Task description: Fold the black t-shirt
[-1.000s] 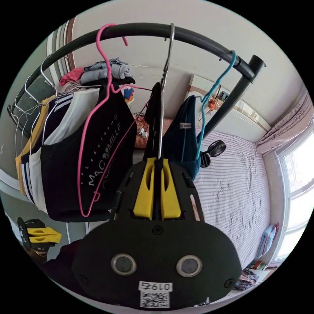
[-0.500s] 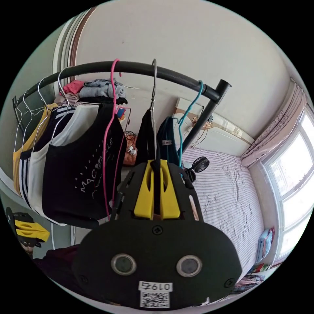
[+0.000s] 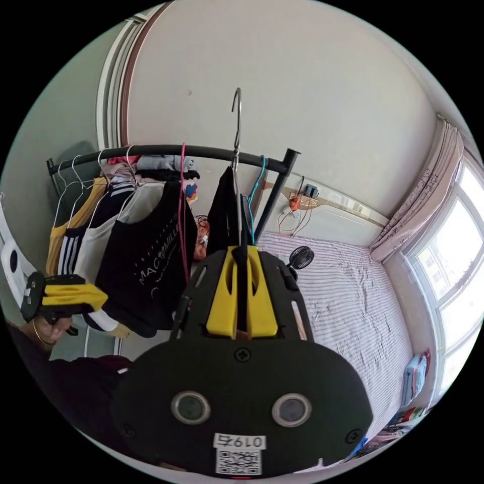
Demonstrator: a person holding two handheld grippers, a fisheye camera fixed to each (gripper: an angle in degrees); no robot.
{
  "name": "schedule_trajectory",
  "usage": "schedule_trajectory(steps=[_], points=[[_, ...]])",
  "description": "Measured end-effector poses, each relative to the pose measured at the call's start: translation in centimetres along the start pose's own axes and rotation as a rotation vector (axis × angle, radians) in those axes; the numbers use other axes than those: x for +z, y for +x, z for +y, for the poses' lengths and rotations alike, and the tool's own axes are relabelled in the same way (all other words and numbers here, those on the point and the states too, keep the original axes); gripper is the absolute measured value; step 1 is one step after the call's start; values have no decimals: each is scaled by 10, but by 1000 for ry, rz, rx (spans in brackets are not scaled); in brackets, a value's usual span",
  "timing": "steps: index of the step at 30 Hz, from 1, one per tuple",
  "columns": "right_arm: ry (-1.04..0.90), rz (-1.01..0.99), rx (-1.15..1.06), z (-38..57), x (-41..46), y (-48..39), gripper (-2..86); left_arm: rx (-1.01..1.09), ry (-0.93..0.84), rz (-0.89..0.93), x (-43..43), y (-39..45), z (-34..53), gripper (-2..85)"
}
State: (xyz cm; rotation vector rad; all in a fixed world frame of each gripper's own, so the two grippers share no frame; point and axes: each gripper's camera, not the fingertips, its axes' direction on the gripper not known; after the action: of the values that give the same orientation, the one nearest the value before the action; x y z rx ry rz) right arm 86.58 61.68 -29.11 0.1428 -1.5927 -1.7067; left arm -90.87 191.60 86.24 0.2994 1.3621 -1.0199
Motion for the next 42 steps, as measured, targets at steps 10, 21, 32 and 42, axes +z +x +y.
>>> schedule_trajectory(steps=[10, 21, 32, 42], points=[[-60, 78, 54, 158, -89, 46, -8, 250, 75, 58, 80, 78, -46, 18], [-77, 295, 54, 361, -224, 110, -8, 643, 131, 181, 235, 263, -121, 169], [-161, 435, -6, 522, -309, 186, -8, 1066, -8, 865, 461, 510, -152, 86], [-235, 417, 245, 601, -283, 299, -9, 1145, -285, 927, 625, 611, -177, 15]])
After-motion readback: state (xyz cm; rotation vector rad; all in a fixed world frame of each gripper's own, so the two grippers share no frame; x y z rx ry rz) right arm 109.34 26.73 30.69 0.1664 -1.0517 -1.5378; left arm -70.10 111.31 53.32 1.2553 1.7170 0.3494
